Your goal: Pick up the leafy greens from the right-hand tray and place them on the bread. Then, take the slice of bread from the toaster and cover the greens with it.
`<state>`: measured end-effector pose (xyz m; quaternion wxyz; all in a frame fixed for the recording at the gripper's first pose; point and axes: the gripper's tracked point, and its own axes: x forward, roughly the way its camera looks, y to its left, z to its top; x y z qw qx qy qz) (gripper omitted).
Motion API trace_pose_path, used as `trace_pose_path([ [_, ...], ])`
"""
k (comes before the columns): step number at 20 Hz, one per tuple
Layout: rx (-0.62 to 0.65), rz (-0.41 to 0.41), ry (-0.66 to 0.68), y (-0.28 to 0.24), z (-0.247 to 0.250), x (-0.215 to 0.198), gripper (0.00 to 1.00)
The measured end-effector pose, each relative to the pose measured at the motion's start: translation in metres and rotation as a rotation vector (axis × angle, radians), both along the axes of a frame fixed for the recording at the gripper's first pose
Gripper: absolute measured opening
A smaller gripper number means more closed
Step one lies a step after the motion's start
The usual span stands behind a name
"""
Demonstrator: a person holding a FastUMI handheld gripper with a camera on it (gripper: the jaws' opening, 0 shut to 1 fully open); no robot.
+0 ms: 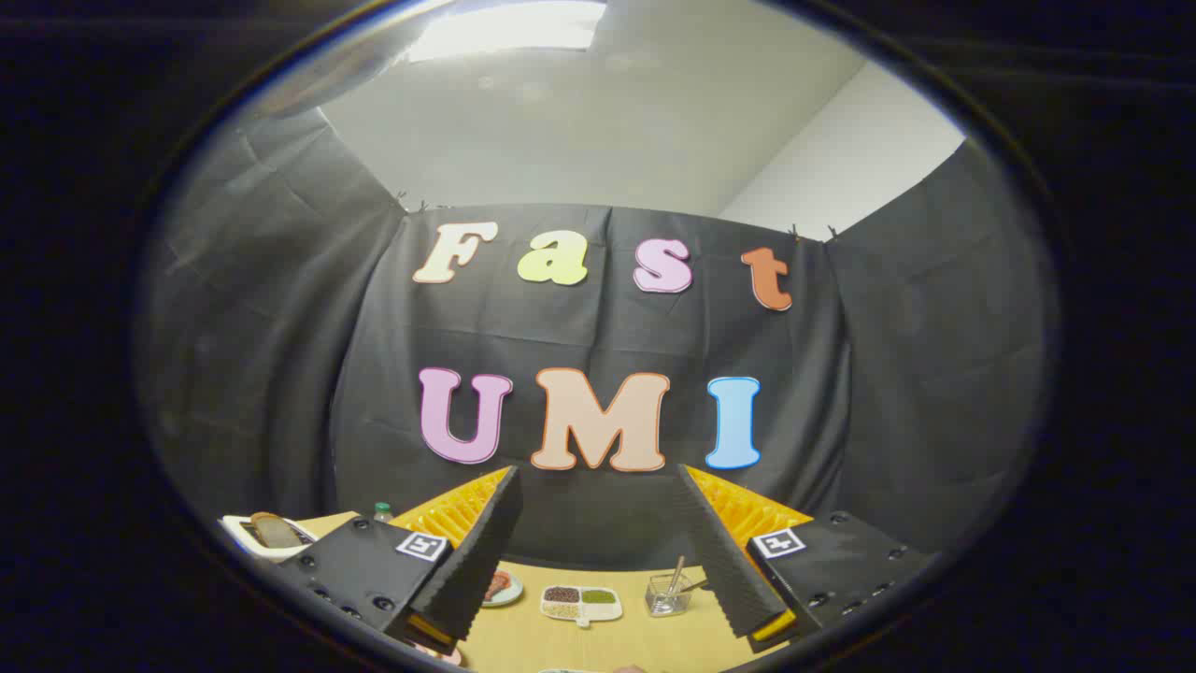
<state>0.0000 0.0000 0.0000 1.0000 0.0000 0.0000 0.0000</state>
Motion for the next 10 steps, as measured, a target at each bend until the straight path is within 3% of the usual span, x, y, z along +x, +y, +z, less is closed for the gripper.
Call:
trace_pose_path([
  [10, 0.001, -0.037, 0.0, -0.022, -0.006, 0.007, 1.0],
])
